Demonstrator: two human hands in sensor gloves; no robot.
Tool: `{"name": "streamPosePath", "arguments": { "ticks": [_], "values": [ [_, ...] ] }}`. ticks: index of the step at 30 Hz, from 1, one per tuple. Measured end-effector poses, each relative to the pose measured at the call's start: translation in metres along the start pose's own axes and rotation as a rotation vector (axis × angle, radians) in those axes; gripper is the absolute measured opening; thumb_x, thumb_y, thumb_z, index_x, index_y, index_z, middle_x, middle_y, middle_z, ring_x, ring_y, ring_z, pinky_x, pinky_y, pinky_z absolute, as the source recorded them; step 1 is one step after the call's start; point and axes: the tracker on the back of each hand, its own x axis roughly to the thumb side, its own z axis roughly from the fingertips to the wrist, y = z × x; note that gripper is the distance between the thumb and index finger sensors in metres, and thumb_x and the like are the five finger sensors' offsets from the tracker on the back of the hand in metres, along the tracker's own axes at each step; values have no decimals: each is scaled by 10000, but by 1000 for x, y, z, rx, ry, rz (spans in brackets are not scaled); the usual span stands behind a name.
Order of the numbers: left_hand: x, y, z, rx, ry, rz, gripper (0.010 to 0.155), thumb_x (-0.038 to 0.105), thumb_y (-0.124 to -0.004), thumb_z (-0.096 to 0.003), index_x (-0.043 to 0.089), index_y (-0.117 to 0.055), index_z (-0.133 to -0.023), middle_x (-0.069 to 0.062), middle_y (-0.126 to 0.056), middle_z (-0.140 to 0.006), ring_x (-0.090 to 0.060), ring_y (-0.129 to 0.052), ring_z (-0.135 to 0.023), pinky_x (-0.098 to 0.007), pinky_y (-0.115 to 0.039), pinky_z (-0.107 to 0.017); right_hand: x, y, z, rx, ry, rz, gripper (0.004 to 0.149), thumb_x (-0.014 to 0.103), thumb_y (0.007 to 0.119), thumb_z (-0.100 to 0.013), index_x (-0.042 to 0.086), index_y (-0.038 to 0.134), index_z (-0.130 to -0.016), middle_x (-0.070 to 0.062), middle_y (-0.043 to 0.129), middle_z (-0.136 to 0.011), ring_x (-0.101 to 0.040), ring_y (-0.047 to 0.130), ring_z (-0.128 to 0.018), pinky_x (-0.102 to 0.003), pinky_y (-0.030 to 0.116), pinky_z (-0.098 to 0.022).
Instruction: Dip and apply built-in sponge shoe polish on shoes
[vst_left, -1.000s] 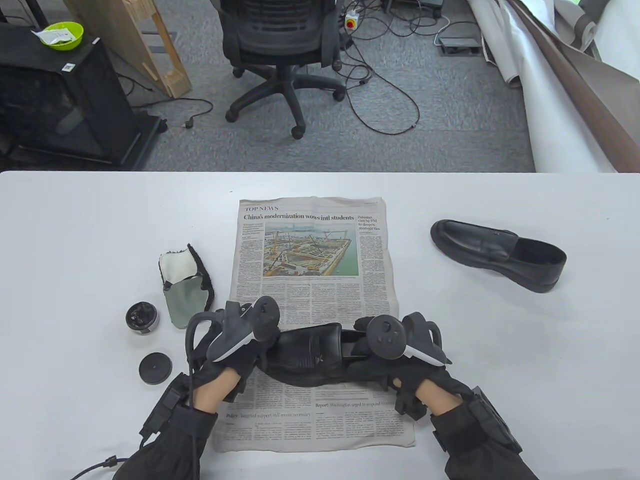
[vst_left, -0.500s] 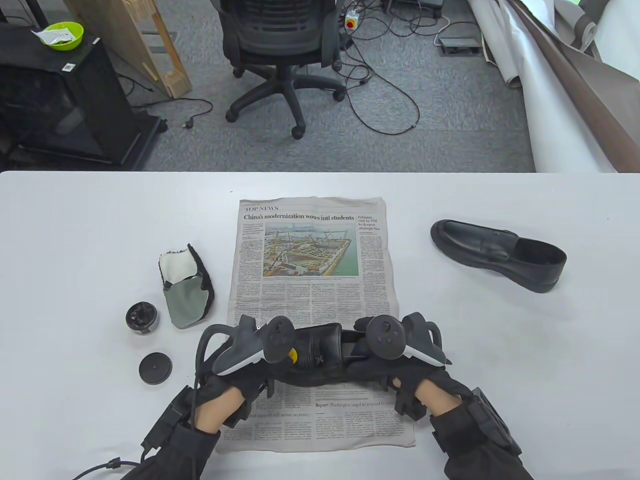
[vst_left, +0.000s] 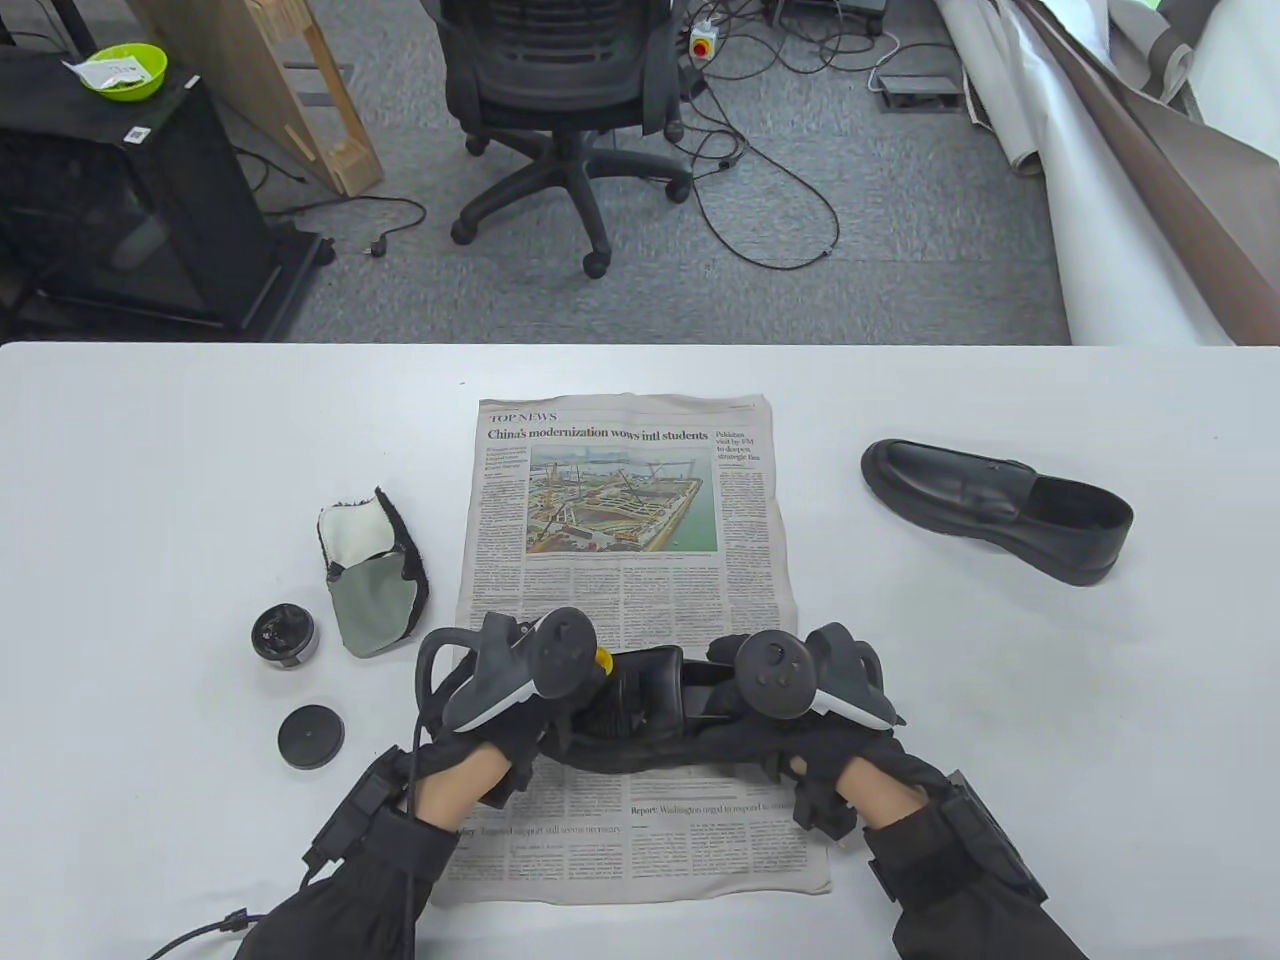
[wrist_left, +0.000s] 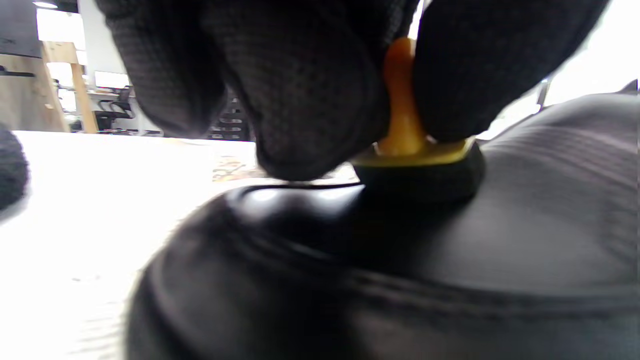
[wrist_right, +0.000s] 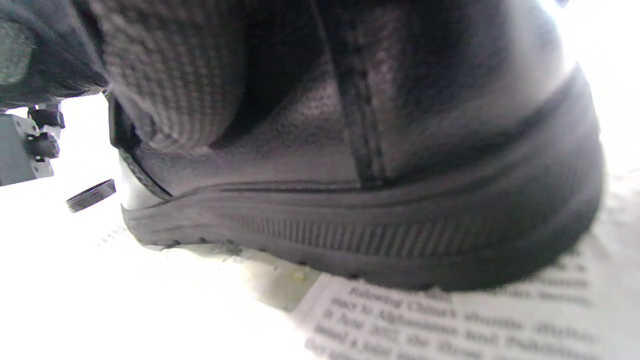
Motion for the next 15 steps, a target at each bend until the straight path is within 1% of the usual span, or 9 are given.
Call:
{"name": "streamPosePath", "arguments": {
  "ticks": [4, 9, 11, 12, 15],
  "values": [
    [-10, 1, -2, -39, 47, 18, 517, 493, -945, -387, 213, -870, -815, -26, -1052, -635, -38, -1068, -339, -428, -884, -548, 0, 0, 0, -3, 3, 2, 433, 573, 886, -287, 320, 971, -628, 1, 603, -1010, -344, 722, -875, -568, 665, -685],
    [-15, 9, 5, -87, 86, -54, 518, 493, -956, -384, 205, -876, -807, -27, -1057, -619, -33, -1065, -323, -425, -888, -539, 0, 0, 0, -4, 6, 7, 432, 571, 885, -289, 319, 970, -629, 4, 605, -1009, -341, 725, -874, -568, 667, -684],
    [-17, 13, 10, -84, 77, -89, 519, 493, -966, -378, 205, -881, -802, -27, -1062, -614, -30, -1069, -317, -421, -895, -532, 0, 0, 1, -5, 10, 9, 431, 571, 885, -289, 321, 969, -629, 5, 607, -1009, -339, 727, -874, -567, 667, -684],
    [-19, 14, 12, -104, 86, -104, 520, 493, -968, -378, 204, -881, -802, -27, -1062, -613, -28, -1069, -316, -419, -896, -531, 0, 0, 1, -6, 12, 10, 432, 572, 883, -289, 320, 970, -629, 6, 606, -1009, -339, 726, -875, -566, 667, -685],
    [-23, 15, 16, -158, 32, -106, 519, 494, -969, -377, 216, -874, -805, -20, -1058, -629, -29, -1074, -334, -416, -894, -539, 1, 0, 1, -10, 18, 13, 429, 572, 883, -289, 323, 969, -628, 10, 607, -1009, -334, 728, -875, -564, 668, -686]
  ]
}}
